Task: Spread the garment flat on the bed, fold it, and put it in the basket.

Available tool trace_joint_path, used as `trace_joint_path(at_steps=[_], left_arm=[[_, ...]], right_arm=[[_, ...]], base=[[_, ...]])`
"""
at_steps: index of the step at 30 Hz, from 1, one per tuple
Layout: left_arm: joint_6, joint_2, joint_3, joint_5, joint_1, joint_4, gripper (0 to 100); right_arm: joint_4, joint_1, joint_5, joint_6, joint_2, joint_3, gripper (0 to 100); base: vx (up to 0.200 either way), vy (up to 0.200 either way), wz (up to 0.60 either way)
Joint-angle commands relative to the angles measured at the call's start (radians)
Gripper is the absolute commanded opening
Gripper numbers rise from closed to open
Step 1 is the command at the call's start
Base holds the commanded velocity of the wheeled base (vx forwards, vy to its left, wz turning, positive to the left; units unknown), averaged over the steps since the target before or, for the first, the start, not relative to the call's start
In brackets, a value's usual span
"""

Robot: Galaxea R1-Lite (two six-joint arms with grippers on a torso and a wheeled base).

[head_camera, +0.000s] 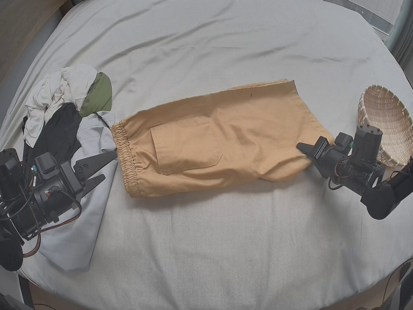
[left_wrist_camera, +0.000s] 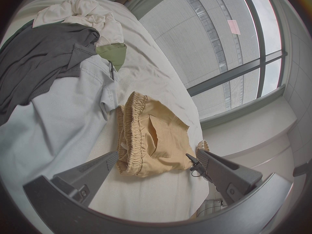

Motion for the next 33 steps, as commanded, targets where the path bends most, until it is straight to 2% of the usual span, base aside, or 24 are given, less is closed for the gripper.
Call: trace_joint_path(at_steps=[1, 2, 3, 9, 14, 16, 20, 23, 28, 29, 33], left_arm=[[0.002, 0.024, 0.021, 0.0, -0.001, -0.002, 100], [0.002, 0.024, 0.021, 0.0, -0.001, -0.002, 100], [0.004, 0.032, 0.031, 0.0, -0.002, -0.002, 100], [0.005, 0.059, 0.029, -0.003, -0.007, -0.002, 100], [0.007, 0.093, 0.024, -0.02, -0.027, -0.005, 100], [0.007, 0.093, 0.023, -0.022, -0.036, -0.005, 100], [0.005, 0.096, 0.021, -0.022, -0.096, -0.005, 100], [0.007, 0.116, 0.015, -0.02, -0.128, -0.007, 100], [0.013, 0.171, -0.005, -0.017, -0.142, -0.008, 100], [0.018, 0.185, -0.009, -0.017, -0.142, -0.008, 100], [0.022, 0.228, -0.019, -0.017, -0.153, -0.03, 100]], right_arm=[[0.007, 0.0, -0.002, -0.052, -0.107, 0.066, 0], [0.007, 0.0, -0.002, -0.052, -0.107, 0.066, 0], [0.013, 0.0, -0.002, -0.095, -0.163, 0.109, 0], [0.085, -0.006, -0.002, -0.128, -0.3, 0.205, 0], [0.319, -0.048, 0.0, -0.217, -0.502, 0.305, 0], [0.355, -0.055, 0.0, -0.233, -0.536, 0.32, 0], [0.506, -0.094, 0.0, -0.279, -0.67, 0.365, 0], [0.579, -0.109, 0.001, -0.312, -0.703, 0.386, 0], [0.592, -0.123, 0.007, -0.337, -0.708, 0.432, 0], [0.592, -0.124, 0.007, -0.335, -0.706, 0.437, 100], [0.593, -0.126, 0.003, -0.337, -0.723, 0.466, 100]], base=[[0.0, 0.0, 0.0], [0.0, 0.0, 0.0], [0.0, 0.0, 0.0], [0.0, 0.0, 0.0], [0.0, 0.0, 0.0], [0.0, 0.0, 0.0], [0.0, 0.0, 0.0], [0.0, 0.0, 0.0], [0.0, 0.0, 0.0], [0.0, 0.0, 0.0], [0.0, 0.0, 0.0]])
